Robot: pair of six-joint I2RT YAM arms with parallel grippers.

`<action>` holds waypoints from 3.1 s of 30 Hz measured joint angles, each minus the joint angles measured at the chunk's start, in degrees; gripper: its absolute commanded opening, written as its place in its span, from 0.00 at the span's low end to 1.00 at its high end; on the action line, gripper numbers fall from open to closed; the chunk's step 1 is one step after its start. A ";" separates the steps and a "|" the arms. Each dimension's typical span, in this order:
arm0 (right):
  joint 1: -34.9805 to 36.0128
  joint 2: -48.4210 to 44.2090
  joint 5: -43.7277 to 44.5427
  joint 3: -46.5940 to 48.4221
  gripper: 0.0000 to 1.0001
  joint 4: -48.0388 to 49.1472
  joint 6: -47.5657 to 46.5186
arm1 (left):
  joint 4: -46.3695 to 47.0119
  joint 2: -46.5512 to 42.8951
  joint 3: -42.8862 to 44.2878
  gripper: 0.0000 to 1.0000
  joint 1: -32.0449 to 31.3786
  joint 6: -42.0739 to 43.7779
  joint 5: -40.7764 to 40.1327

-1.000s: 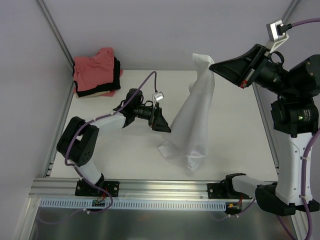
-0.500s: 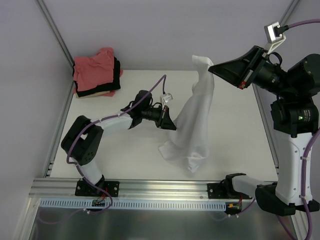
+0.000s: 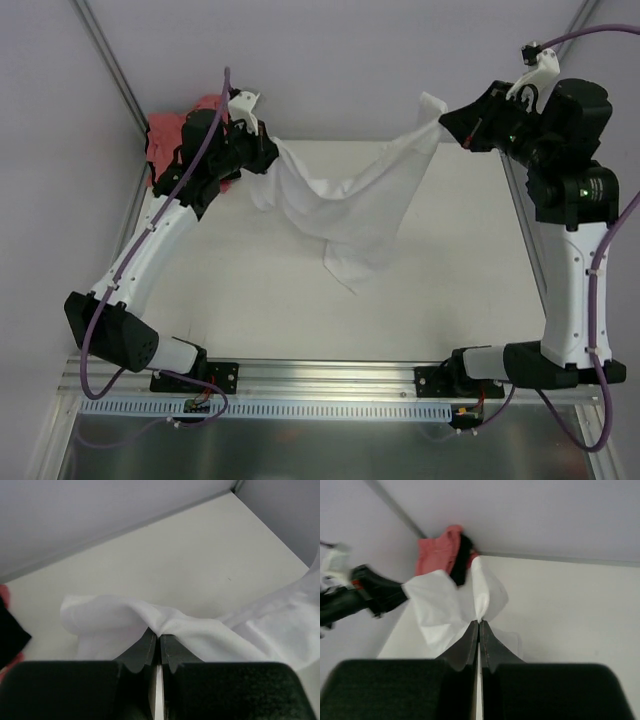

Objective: Fold and stack the t-shirts
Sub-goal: Flatten out the tshirt

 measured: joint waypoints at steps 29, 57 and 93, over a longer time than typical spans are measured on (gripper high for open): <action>-6.16 -37.05 15.34 -25.40 0.99 -1.86 -7.87 | -13.77 -24.65 -8.68 0.99 2.16 2.58 -0.04; -6.16 31.34 -1.44 -16.24 0.96 7.69 2.23 | -12.07 -47.39 -33.27 0.99 2.12 -16.48 12.44; -2.62 62.03 -17.20 -11.47 0.41 32.41 21.70 | -19.28 -55.91 -36.09 0.99 2.12 -18.01 15.23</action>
